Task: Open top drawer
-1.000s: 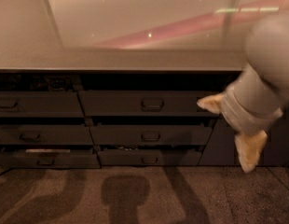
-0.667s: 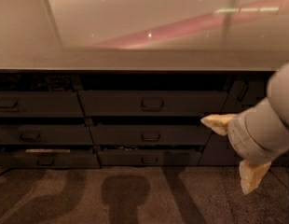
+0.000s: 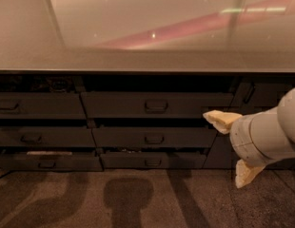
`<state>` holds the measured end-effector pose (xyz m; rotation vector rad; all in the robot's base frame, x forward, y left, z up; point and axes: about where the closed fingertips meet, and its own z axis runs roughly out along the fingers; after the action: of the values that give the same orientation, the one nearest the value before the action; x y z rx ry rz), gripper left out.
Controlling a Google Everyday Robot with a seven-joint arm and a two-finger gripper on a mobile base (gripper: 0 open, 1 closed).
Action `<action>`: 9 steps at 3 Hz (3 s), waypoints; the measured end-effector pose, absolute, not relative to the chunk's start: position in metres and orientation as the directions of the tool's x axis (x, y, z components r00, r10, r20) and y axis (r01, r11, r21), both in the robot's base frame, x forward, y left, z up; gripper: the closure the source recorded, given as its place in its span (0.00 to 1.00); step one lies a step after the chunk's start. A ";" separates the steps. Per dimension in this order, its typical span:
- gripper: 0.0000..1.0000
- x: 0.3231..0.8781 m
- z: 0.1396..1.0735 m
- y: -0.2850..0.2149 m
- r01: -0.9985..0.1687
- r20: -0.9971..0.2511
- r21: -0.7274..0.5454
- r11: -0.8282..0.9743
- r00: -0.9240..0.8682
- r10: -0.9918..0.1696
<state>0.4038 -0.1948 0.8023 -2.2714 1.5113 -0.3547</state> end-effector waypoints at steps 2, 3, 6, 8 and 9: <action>0.00 0.483 0.754 -0.249 -0.944 -0.043 -0.252 -0.213 0.231 -0.972; 0.00 0.511 0.731 -0.264 -0.972 -0.078 -0.164 -0.168 0.182 -0.980; 0.00 0.474 0.739 -0.254 -0.917 -0.009 -0.273 -0.292 0.305 -0.952; 0.00 0.443 0.719 -0.269 -0.893 0.026 -0.299 -0.337 0.345 -0.938; 0.00 0.441 0.726 -0.269 -0.861 0.068 -0.370 -0.348 0.349 -0.935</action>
Offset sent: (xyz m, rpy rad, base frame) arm 0.1393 -0.0935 -0.0875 -0.0165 0.3920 -0.2805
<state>0.4409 -0.2692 0.7259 -2.3455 1.6058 -0.3907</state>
